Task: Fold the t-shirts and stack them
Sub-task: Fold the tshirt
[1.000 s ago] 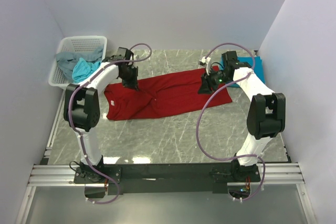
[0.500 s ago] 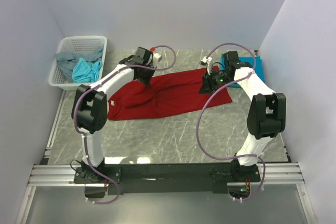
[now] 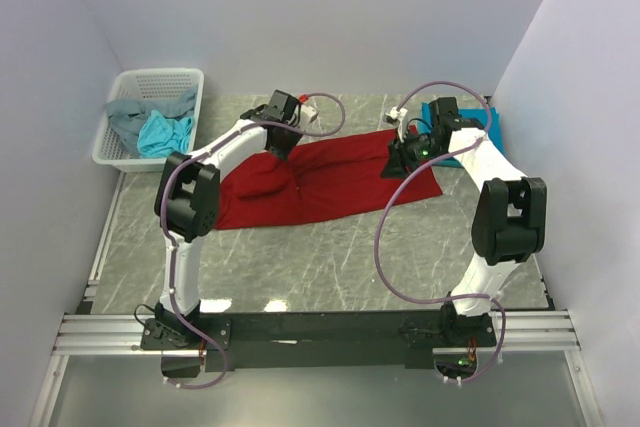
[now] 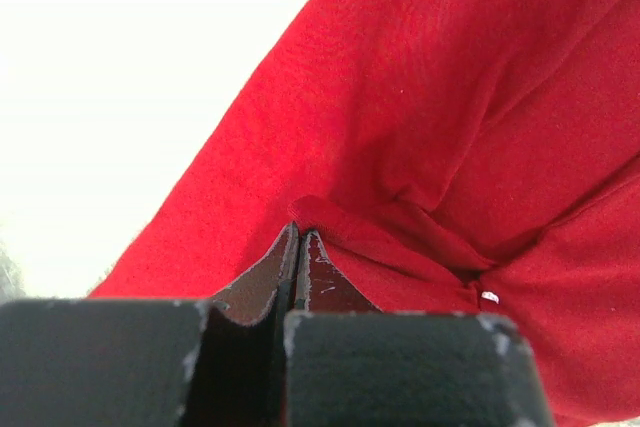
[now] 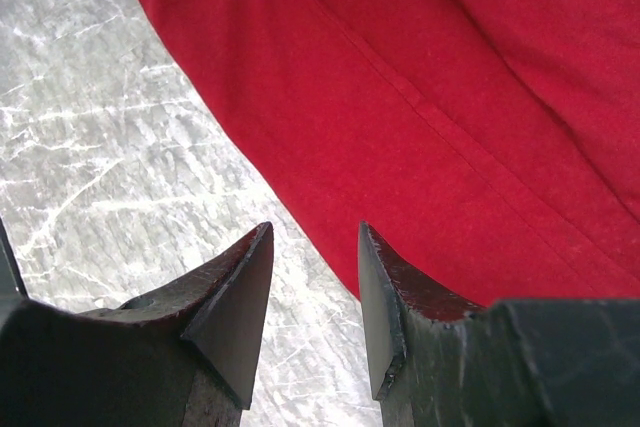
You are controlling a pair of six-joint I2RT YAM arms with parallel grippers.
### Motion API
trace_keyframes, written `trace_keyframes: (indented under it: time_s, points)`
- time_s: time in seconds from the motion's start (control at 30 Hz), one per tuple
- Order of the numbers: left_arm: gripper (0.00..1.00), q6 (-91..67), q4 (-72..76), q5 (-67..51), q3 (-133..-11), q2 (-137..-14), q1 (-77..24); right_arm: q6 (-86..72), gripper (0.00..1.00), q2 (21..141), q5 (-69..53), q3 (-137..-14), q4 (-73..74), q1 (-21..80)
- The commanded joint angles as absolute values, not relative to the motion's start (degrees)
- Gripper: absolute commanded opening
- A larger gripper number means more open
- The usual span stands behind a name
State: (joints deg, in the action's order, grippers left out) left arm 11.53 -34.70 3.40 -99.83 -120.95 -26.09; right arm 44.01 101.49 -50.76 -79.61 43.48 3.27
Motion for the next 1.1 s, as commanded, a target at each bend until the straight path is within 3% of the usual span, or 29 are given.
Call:
trace_keyframes:
  time_s: [0.0, 0.57, 0.63, 0.7, 0.73, 0.77, 0.8, 0.83, 0.87, 1.07]
  points:
    - [0.01, 13.4, -32.5, 4.1, -102.8, -121.4, -26.5, 44.9, 0.47, 101.1, -52.7, -82.1, 44.3, 2.5]
    - [0.15, 15.6, -28.7, -1.5, -100.8, -122.3, -28.0, 44.9, 0.47, 101.2, -53.0, -82.2, 44.6, 2.0]
    - [0.19, 14.6, -28.3, -0.2, -99.5, -122.1, -28.0, 45.0, 0.47, 101.4, -53.0, -82.4, 44.9, 1.9]
    - [0.24, 11.6, -26.5, 8.6, -96.9, -120.9, -28.0, 45.1, 0.47, 101.5, -53.0, -82.5, 45.2, 2.0]
    - [0.27, 10.0, -25.1, 13.0, -95.5, -120.2, -27.9, 45.1, 0.47, 101.5, -53.0, -82.4, 45.1, 2.0]
    - [0.36, 8.9, -24.0, 16.5, -94.1, -119.0, -27.4, 45.1, 0.47, 101.4, -53.1, -82.4, 45.0, 1.9]
    - [0.55, 7.2, -21.3, 17.0, -90.8, -116.2, -27.1, 45.1, 0.47, 101.4, -53.1, -82.4, 44.9, 1.9]
    - [0.64, 6.5, -20.1, 17.0, -89.2, -114.5, -26.8, 45.2, 0.47, 101.4, -53.2, -82.4, 44.8, 2.0]
    - [0.81, 6.0, -18.9, 16.2, -87.8, -112.9, -26.2, 45.2, 0.47, 101.5, -53.3, -82.4, 45.0, 2.0]
    - [0.83, 0.4, -14.2, 6.1, -81.9, -100.8, -23.1, 45.1, 0.47, 102.0, -53.4, -82.4, 45.2, 1.9]
